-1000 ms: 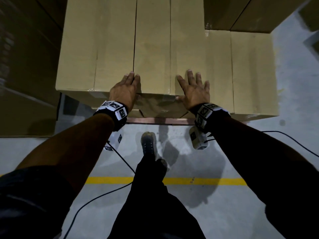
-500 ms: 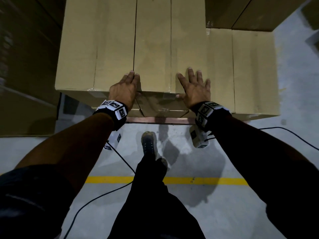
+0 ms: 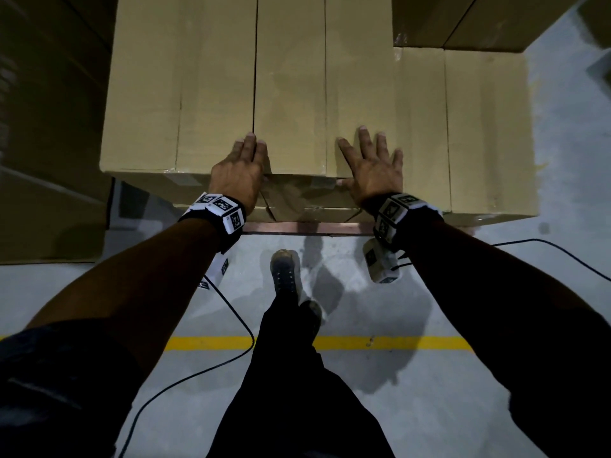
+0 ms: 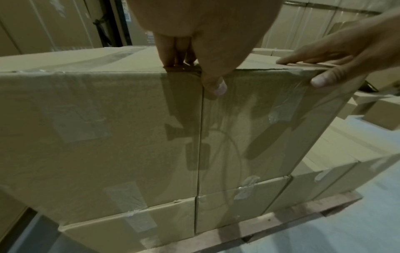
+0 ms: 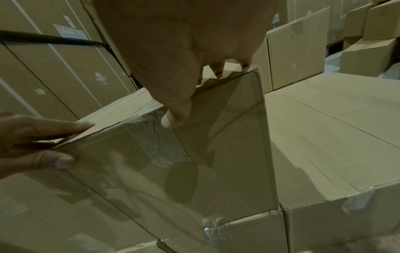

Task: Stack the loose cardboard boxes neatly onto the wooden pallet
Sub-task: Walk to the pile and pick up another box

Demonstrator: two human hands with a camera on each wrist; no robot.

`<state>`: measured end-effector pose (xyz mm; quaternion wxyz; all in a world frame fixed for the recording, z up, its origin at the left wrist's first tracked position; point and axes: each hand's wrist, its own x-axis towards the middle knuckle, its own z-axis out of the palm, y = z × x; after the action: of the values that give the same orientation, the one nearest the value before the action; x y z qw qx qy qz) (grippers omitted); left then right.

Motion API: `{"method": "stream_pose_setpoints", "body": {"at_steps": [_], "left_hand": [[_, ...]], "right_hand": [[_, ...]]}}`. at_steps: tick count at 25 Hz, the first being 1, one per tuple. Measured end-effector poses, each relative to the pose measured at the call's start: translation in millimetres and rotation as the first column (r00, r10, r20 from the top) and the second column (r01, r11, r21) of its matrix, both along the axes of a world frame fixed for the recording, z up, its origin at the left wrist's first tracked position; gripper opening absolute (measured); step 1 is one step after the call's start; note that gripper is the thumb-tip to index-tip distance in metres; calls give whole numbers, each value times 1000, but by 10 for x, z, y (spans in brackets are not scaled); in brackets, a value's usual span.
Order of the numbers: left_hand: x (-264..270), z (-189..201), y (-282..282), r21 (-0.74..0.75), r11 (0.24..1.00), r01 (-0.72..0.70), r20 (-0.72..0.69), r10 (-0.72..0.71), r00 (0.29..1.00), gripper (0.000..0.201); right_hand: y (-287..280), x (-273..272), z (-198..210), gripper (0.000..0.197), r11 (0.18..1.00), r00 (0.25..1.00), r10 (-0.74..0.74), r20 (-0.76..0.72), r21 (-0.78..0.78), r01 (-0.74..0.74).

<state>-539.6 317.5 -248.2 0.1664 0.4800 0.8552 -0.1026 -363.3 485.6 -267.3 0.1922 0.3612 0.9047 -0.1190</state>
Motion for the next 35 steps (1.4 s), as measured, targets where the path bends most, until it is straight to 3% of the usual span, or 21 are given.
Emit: {"method": "stream_pose_setpoints", "body": {"at_steps": [9,14,18,22,31,35], "left_hand": [[-4,-120,33,-8,1000,-6,-34,6,999,82],[23,-50,31,-21,997,-77,80,78,994,84],[282,255,-61,127,990,-68,95,56,994,68],[633,612,-212,233,972,-26,58,13,998,54],[1132,1325,-325,368,927,77,-16,-77,997,44],[1271,1498,-323,413,891,187,-61,-178,982,44]], "right_hand": [[30,9,-2,80,1000,999,30,17,-6,-30],[113,130,240,83,991,1000,11,-13,-134,-12],[-73,461,617,58,952,939,-266,-217,-211,221],[-388,880,963,45,916,865,-398,-305,-182,357],[-1016,1426,1399,46,873,780,-480,-402,-124,472],[-1193,1551,1581,46,853,749,-492,-444,-72,518]]}}
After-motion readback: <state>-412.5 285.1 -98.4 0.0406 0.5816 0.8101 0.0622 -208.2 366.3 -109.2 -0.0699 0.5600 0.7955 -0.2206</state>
